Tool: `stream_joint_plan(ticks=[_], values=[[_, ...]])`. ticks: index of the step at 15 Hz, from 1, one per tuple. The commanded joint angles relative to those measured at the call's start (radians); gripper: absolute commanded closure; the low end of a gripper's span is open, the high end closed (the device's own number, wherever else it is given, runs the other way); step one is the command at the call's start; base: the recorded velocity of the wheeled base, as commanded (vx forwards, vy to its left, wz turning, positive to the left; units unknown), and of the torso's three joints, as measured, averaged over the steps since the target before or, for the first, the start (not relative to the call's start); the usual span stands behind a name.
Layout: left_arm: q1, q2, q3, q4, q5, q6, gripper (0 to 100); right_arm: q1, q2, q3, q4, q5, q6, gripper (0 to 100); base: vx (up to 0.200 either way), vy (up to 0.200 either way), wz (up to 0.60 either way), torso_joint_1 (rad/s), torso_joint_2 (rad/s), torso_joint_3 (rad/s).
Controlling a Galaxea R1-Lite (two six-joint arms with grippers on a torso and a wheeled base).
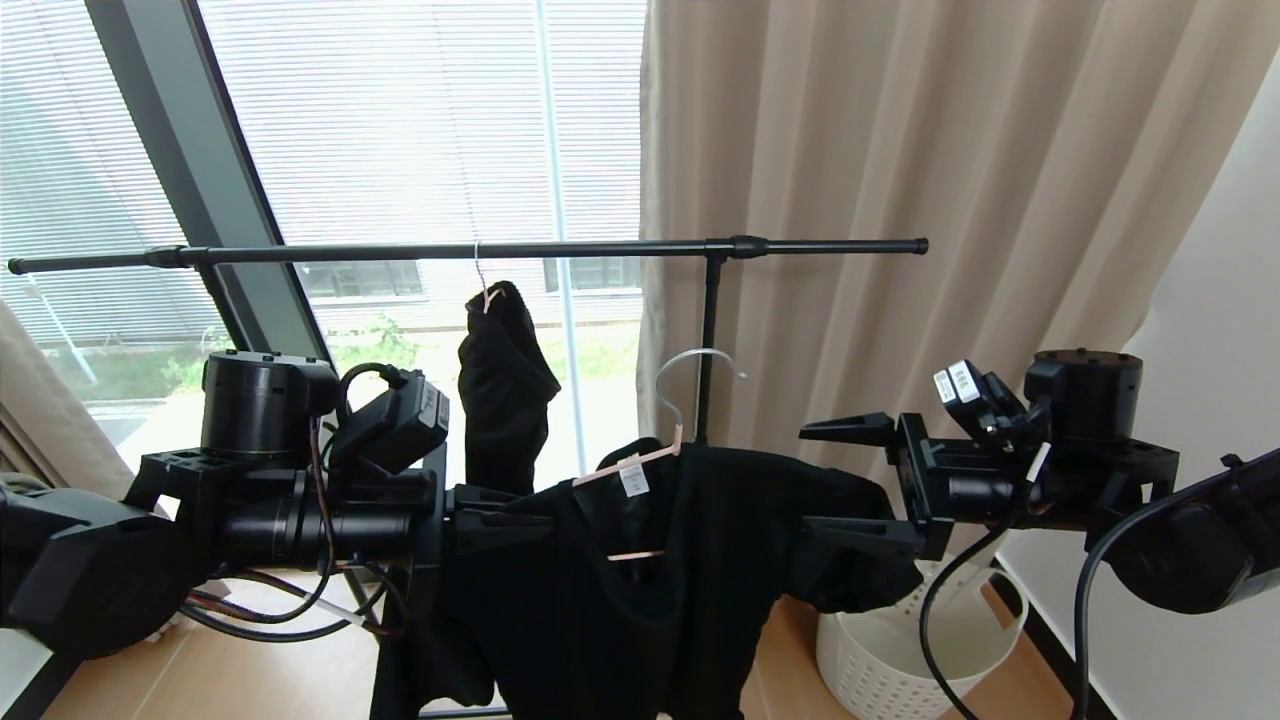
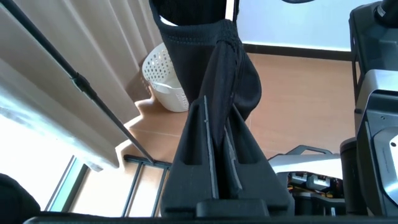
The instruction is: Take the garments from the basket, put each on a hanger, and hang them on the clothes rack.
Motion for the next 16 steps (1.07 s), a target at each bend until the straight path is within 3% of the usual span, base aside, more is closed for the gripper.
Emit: stream_joint_plan(ticks=[1,16], values=[[0.028,-0.055,0.029,-0.001,0.0,-0.007,100,-0.006,0.01,-0.006,0.0,0.001,-0.001,0,0.0,0.0,0.0,0.0,0.0,0.0],[0.105,-0.188,0.076,0.004,0.0,-0.053,100,-0.034,0.15,-0.069,0.001,-0.001,-0.001,0,0.0,0.0,0.0,0.0,0.0,0.0]])
